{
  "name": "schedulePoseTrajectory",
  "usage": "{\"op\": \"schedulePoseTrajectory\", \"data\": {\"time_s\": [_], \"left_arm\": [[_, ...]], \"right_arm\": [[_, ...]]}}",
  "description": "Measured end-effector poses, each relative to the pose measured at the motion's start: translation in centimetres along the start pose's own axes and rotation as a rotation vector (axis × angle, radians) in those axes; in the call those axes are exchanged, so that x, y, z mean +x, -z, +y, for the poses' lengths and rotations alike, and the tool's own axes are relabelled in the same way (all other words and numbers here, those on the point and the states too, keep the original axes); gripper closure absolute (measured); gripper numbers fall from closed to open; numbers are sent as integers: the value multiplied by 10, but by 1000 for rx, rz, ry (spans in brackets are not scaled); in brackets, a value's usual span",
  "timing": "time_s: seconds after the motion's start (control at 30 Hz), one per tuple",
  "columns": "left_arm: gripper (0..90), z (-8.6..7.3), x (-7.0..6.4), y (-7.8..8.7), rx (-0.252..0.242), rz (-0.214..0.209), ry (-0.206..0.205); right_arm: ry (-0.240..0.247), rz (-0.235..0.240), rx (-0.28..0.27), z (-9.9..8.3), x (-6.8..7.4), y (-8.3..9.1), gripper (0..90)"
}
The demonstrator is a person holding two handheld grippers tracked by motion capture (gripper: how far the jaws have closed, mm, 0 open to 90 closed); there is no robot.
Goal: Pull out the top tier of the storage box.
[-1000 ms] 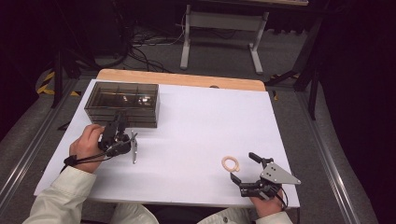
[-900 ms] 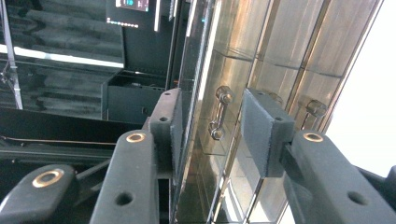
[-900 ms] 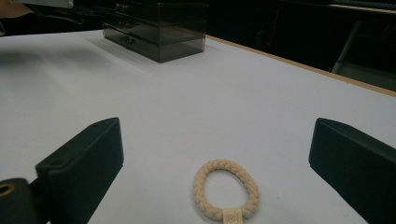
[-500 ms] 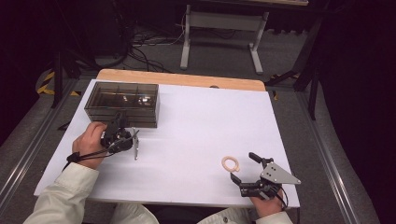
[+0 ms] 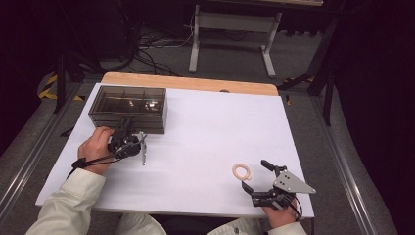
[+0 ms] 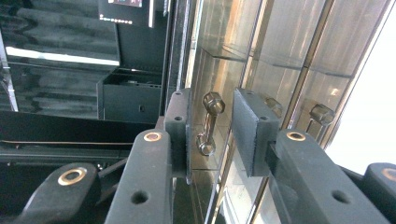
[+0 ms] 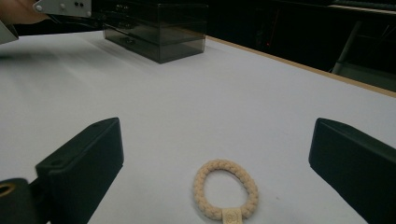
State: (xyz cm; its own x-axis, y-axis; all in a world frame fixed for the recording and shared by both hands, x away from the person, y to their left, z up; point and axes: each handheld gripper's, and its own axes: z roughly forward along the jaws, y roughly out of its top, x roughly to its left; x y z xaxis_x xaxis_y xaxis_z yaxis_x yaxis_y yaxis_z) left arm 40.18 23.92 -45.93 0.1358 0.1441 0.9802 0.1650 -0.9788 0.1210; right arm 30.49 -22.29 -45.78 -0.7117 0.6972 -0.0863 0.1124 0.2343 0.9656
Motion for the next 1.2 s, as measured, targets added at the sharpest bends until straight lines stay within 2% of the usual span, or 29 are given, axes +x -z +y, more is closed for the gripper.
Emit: {"op": "schedulePoseTrajectory", "data": {"time_s": [0.17,0.33,0.67,0.83,1.07,1.2], "left_arm": [[716,0,-1,-3,1,4,12],[731,-1,0,-4,13,3,8],[791,-1,0,-5,2,-4,-2],[793,-2,0,-5,-5,-5,-4],[796,-3,2,-2,-4,-22,-2],[796,-4,4,2,-11,-36,-15]], "right_arm": [[3,1,1,0,0,0,35],[3,2,-2,0,0,0,35],[0,3,1,0,0,-1,35],[-5,6,-1,0,0,-1,35],[-9,7,1,0,-1,-1,35],[-7,7,-1,0,-1,-2,35]]}}
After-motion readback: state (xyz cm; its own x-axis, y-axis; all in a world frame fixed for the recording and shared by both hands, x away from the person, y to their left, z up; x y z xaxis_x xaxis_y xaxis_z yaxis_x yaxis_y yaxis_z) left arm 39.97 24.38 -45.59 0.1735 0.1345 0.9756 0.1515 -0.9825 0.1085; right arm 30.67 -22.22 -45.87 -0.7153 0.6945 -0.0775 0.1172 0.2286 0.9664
